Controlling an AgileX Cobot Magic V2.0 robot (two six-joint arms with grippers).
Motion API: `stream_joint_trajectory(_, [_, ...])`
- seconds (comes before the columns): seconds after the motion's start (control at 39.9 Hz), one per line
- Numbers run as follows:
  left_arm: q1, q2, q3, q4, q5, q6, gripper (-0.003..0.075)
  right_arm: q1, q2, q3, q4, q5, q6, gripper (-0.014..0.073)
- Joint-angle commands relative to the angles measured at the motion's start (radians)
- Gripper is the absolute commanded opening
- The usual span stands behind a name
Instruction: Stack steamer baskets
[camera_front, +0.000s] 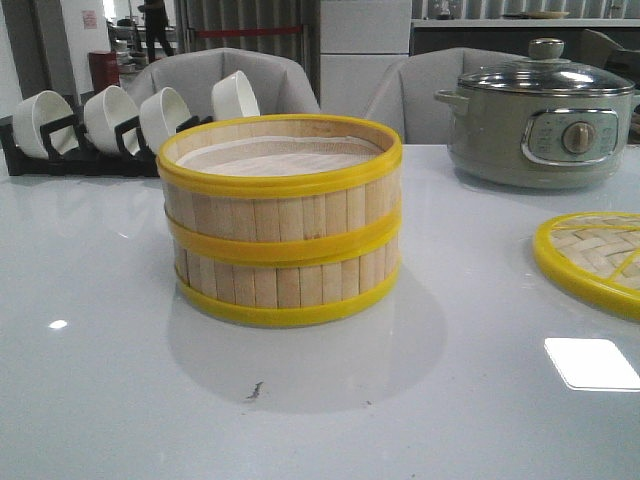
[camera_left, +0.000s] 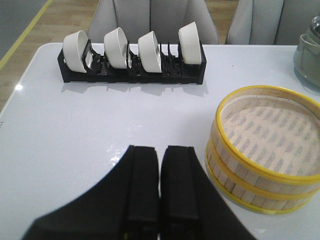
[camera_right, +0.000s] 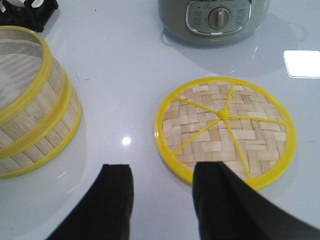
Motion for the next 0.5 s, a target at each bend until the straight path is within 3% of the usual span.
stream_joint_trajectory(0.0, [-0.011, -0.089, 0.057, 0.009, -0.117, -0.012, 0.0085, 0.0, 0.002, -0.039, 0.006, -0.064, -0.002, 0.0395])
stream_joint_trajectory(0.23, [-0.01, -0.188, 0.181, 0.011, -0.166, -0.012, 0.0085, 0.0, 0.002, -0.039, 0.006, -0.06, -0.002, 0.0395])
stream_joint_trajectory(0.48, [-0.01, -0.188, 0.214, 0.015, -0.167, -0.012, 0.0085, 0.0, 0.002, -0.039, 0.006, -0.06, -0.002, 0.0395])
